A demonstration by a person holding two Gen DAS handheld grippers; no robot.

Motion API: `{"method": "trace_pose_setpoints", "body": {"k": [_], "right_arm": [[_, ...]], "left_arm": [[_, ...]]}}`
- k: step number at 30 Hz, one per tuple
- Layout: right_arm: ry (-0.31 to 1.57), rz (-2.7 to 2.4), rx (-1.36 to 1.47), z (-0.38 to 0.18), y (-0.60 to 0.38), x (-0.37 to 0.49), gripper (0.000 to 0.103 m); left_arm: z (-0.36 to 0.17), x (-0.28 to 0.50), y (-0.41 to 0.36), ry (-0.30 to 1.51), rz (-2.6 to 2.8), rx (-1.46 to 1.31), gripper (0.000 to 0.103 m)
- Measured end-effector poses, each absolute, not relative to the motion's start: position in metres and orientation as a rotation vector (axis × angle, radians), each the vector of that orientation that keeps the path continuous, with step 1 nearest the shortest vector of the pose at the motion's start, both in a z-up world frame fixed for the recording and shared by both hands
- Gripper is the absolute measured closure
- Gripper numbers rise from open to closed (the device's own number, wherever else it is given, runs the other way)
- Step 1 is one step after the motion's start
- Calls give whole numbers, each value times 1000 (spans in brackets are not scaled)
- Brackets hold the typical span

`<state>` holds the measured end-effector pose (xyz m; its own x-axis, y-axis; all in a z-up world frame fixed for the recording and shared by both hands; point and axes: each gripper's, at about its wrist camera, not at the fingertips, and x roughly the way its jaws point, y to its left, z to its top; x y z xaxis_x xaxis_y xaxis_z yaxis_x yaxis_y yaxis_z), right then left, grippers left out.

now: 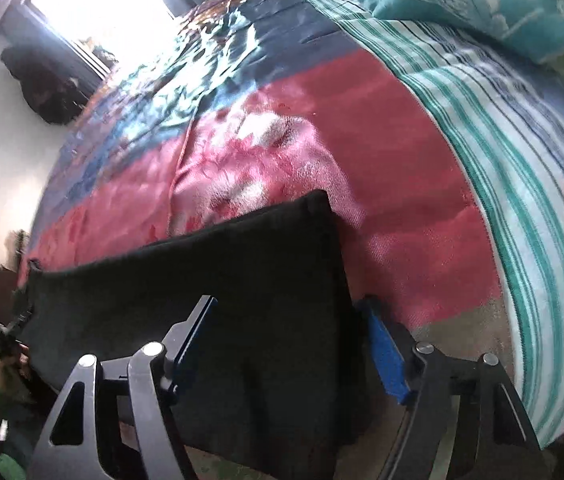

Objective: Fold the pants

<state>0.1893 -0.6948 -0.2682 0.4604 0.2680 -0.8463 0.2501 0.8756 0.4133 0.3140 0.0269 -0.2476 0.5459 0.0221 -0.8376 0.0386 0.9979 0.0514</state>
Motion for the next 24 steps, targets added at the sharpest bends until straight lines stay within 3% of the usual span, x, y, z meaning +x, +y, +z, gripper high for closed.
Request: {"method": "trace_pose_setpoints", "body": {"k": [6,10,13,15,16,17,24], "right_arm": [[1032,228,789,-278,-716,184,33],[1064,164,812,-289,-722,187,47],[1096,141,808,-291,-719,193,48],[1128,107,756,-288,-715,197,61],[1139,97,725,-286,-716,200,79],[1138,113,729,-285,-714,201,87],[989,175,859,-260,-696,185,88]], "left_arm": [[-248,314,25,982,-5,67,0],[-249,314,25,979,-3,67,0],[-249,314,25,976,-3,67,0],[-249,314,25,975,-1,67,0],[-249,314,25,975,-1,66,0],[-249,315,25,976,-2,65,0],[-248,318,25,994,-1,63,0]]}}
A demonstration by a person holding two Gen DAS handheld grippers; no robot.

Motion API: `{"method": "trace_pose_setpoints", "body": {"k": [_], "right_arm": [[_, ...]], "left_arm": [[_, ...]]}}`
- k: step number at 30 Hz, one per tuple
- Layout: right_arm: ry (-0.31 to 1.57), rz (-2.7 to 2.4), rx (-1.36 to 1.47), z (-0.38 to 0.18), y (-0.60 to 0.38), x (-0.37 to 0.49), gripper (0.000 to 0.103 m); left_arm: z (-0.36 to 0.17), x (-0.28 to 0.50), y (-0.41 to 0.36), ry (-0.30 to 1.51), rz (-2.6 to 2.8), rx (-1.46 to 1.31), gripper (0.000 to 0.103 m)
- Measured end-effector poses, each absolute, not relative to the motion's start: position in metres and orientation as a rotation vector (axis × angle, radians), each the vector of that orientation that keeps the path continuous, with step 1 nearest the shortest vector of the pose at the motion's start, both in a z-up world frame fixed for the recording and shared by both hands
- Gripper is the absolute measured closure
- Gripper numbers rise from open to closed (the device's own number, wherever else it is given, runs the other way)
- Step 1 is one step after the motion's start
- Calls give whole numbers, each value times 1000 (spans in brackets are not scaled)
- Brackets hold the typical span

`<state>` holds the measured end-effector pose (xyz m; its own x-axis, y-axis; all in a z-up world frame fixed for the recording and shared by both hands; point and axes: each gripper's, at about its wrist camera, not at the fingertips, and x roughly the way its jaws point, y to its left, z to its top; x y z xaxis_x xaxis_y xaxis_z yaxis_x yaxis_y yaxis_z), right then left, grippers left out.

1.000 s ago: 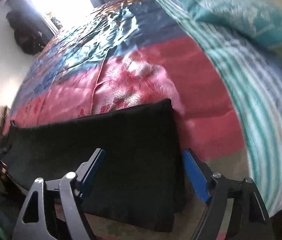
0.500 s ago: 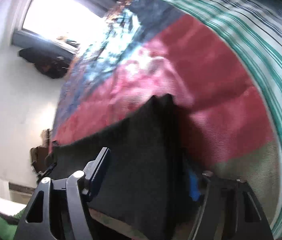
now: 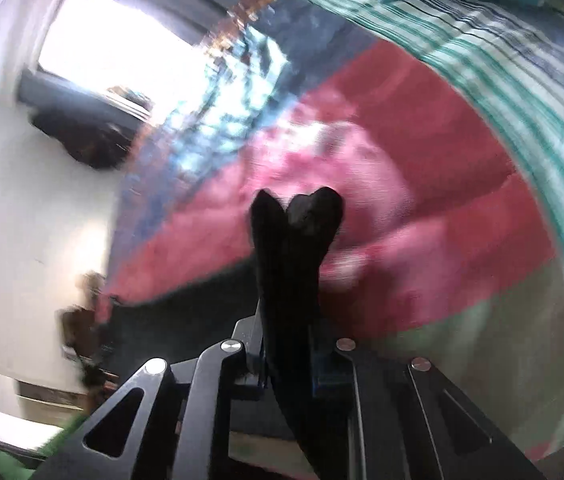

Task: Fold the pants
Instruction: 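Grasp the black trouser hem with the right tool and fold it toward the left tool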

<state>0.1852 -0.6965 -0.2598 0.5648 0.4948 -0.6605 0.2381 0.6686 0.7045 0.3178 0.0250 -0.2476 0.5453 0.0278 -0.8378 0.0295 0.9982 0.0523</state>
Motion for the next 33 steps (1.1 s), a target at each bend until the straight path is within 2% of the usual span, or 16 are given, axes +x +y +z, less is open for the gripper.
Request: {"method": "trace_pose_setpoints", "body": {"k": [9,18,24,26,27,28,29,30,33], "right_arm": [[798,395,1132,-236,-595,170,88],[878,482,1107,-251,-407,233,88],[967,557,1070,-273,-267,278,88],[1017,580,963,-274,-228,286,79],[1053,582,884,-273,-212,290,68],[1095,584,796,-272,-195,294,48],[1116,594,740,-268,-184,295,44],[1109,603,723,-263,-182,294,43],[987,635,706,-231,-199,275,40]], "left_arm": [[-230,310,32,1115,-70,-42,1],[-214,237,55,1060,-158,-101,1],[-207,227,74,1050,-147,-148,1],[-203,229,77,1044,-143,-176,1],[-203,228,79,1046,-145,-180,1],[-201,228,78,1048,-150,-185,1],[-200,227,78,1046,-154,-185,1],[-197,225,75,1040,-165,-183,1],[-189,219,60,1027,-229,-178,1]]}}
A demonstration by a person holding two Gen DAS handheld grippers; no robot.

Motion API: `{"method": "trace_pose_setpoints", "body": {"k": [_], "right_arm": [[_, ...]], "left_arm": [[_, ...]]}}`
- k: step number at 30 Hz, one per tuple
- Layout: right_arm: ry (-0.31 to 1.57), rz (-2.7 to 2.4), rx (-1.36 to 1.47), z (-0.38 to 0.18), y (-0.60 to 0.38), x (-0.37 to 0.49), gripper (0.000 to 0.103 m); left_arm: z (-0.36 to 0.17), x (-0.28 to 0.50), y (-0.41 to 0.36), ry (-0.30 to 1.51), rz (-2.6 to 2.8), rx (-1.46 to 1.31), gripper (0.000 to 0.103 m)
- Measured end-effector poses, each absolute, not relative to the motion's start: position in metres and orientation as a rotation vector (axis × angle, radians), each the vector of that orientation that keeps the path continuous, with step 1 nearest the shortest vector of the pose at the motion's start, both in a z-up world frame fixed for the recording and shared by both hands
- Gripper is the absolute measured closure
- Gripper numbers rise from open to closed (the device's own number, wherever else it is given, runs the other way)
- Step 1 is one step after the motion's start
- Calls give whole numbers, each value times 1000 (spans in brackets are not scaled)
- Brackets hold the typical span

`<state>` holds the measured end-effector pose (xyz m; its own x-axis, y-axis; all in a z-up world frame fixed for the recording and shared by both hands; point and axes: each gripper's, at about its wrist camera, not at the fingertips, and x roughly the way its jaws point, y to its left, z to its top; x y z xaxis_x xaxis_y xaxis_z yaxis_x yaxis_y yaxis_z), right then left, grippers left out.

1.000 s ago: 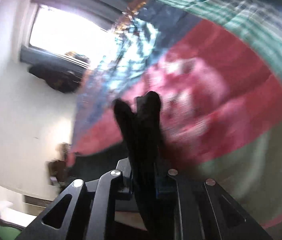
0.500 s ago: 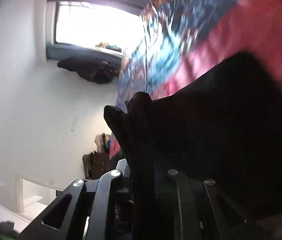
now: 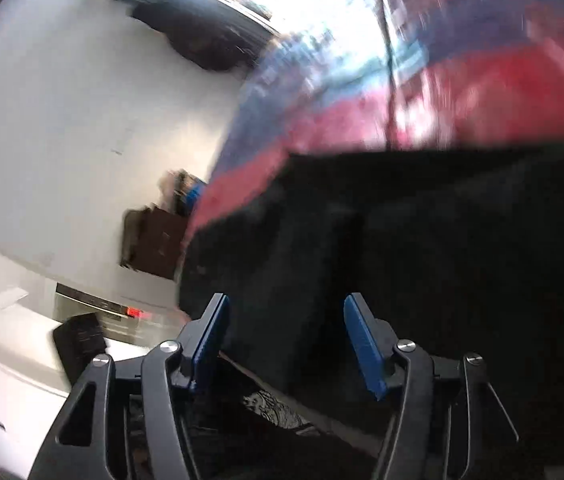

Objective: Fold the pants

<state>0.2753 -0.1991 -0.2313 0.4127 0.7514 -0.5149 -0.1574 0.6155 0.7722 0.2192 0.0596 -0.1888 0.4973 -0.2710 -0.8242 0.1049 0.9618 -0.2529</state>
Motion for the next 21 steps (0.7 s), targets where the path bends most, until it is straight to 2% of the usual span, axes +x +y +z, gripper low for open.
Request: {"method": "trace_pose_setpoints", "body": {"k": [2,4,7,8,10,11,13,18,21], "right_arm": [[892,580,611,-209,-228,251,24],[840,517,546,-199,-248,230,19],[810,397,485,-198,-294,186,19],[805,370,479,-200,-302,177,19],[791,307,479,-206,-320,161,19],[784,286,483,-209,-324,154,19],[779,253,492,-211,-340,140,19],[767,211,459,-213,-343,150,19],[751,221,423,-210,-345,149,19]], "left_arm": [[-183,218,41,1021,-303,-160,2],[-179,219,22,1016,-370,-146,5],[-181,234,-13,1061,-442,-119,41],[-186,242,-23,1088,-433,-103,46],[-195,255,-36,1117,-382,-64,50],[-201,259,-41,1125,-353,-37,69],[-212,266,-51,1151,-300,36,95],[-200,251,-41,1120,-275,11,98],[-216,248,-33,1158,-251,-11,98]]}}
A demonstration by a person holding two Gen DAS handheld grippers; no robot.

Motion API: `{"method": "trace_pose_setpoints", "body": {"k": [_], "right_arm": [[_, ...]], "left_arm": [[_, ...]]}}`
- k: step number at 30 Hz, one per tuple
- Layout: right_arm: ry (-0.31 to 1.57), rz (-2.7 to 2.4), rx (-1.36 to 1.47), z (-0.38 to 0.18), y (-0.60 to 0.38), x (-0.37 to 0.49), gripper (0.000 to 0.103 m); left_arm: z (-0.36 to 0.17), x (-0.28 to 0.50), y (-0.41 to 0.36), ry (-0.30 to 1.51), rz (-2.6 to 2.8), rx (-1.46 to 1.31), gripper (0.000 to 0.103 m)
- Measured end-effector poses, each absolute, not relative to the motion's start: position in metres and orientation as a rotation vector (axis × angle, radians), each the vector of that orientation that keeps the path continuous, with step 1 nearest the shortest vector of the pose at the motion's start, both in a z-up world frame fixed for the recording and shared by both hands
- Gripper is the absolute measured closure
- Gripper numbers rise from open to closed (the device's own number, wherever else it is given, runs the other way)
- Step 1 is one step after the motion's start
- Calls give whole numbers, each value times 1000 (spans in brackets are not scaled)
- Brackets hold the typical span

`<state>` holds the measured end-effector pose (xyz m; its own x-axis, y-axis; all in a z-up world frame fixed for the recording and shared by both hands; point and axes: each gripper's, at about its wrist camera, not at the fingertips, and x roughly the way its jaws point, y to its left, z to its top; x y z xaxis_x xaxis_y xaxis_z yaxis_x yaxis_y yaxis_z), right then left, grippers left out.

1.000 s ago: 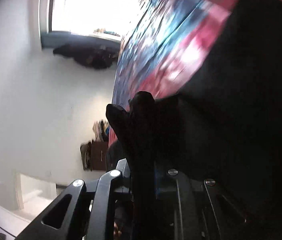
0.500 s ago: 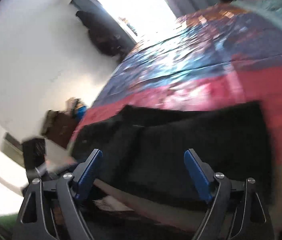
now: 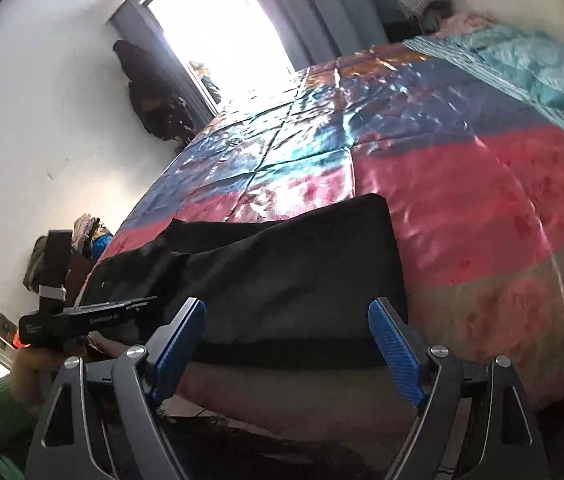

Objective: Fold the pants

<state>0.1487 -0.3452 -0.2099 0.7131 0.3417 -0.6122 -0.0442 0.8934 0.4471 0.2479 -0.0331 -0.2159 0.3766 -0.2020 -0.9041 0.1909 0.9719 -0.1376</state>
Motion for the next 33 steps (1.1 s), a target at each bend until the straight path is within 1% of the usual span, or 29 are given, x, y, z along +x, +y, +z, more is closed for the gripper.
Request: {"method": "trace_pose_setpoints", "body": {"k": [3,4,5,6,7,8,9,10,13,15,16,17,18,19,20,21,25,28,29,31,33], "right_arm": [[799,238,446,-218,-344,150,19],[808,243,445,-219,-343,151,19],[807,246,438,-219,-342,151,19],[801,247,433,-218,-342,150,19],[795,246,431,-218,-342,149,19],[794,244,432,-217,-343,147,19],[796,241,435,-218,-343,147,19],[799,237,441,-219,-345,147,19],[810,226,467,-223,-350,147,19],[813,223,476,-223,-351,147,19],[810,222,475,-222,-350,147,19],[805,221,469,-221,-350,146,19],[801,220,461,-220,-349,145,19],[799,218,454,-219,-348,145,19],[799,214,444,-219,-347,144,19],[801,208,435,-218,-347,144,19],[846,128,442,-217,-353,149,19],[808,134,512,-201,-364,168,19],[800,150,513,-197,-364,177,19],[831,176,484,-197,-358,198,19],[894,209,439,-211,-346,220,19]], "left_arm": [[-218,247,-27,1161,-260,-63,94],[-214,246,-27,1160,-271,-68,89],[-209,246,-24,1160,-289,-85,75],[-206,245,-21,1157,-294,-102,65],[-201,244,-14,1143,-290,-130,42],[-198,245,-10,1126,-280,-149,26],[-196,245,-4,1108,-272,-171,23],[-197,246,-3,1112,-275,-177,22],[-212,259,-13,1203,-320,-158,21],[-229,266,-32,1276,-308,-31,22],[-231,267,-38,1270,-294,14,23],[-231,267,-45,1250,-265,56,30],[-230,266,-47,1241,-251,61,42],[-227,266,-49,1225,-235,49,73],[-222,267,-51,1213,-209,48,88],[-220,268,-51,1207,-215,34,91],[-200,261,-40,1103,-241,23,93],[-221,266,-39,1145,-236,58,92],[-226,265,-40,1134,-228,77,90],[-226,262,-44,1117,-221,108,89],[-227,262,-44,1114,-222,112,87]]}}
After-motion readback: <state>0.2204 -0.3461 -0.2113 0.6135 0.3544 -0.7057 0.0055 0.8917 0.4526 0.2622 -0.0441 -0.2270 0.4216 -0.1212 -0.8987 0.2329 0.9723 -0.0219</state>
